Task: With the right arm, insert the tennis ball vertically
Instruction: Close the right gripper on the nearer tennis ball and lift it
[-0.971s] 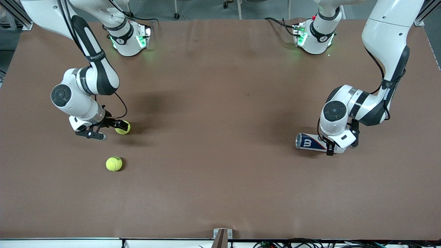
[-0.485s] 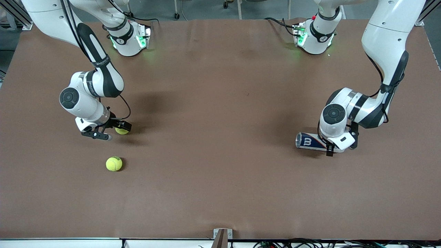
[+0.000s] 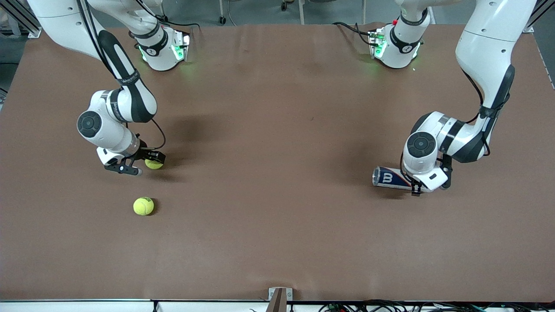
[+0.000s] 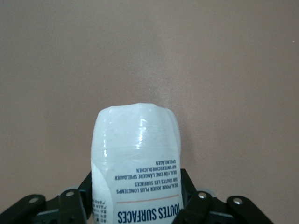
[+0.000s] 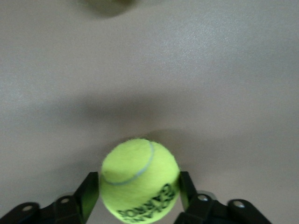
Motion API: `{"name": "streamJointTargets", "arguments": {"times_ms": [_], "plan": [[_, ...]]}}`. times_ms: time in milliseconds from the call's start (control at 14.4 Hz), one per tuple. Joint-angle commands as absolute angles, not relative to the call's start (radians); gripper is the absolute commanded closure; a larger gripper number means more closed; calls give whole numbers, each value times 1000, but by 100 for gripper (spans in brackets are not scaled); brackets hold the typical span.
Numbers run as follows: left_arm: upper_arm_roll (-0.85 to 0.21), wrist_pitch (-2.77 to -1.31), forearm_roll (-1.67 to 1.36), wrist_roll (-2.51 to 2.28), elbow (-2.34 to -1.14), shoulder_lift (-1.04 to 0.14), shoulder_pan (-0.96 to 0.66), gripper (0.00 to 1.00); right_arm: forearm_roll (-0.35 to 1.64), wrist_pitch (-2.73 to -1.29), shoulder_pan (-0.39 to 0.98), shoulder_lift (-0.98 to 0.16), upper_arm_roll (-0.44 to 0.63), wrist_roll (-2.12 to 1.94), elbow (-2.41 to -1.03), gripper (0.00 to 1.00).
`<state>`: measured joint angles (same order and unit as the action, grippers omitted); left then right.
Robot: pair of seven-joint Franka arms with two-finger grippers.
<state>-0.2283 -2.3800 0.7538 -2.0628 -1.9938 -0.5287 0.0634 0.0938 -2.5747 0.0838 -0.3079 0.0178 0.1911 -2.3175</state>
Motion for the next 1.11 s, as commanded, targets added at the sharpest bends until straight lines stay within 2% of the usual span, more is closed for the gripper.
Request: {"name": "streamJointTargets", "arguments": {"times_ms": [0,139,485,832,1040], "plan": [[-233,-2388,775,-2089,-1977,-540,69,39,101,-2580,89,-298,18,204,-2336,30],[-236,-2385,763,-2082,-1977,-519,69,39,101,-2582,89,-299,18,204,-2336,39],[-256,-2378,644,-2045,-1974,-448,74,40,101,-2577,86,-296,18,206,-2333,95],[-357,-2378,554,-2043,-1922,-449,77,40,101,-2519,83,-285,18,207,-2307,97],[-412,-2379,494,-1987,-1910,-448,77,40,101,-2390,84,-278,20,242,-2232,98]]}}
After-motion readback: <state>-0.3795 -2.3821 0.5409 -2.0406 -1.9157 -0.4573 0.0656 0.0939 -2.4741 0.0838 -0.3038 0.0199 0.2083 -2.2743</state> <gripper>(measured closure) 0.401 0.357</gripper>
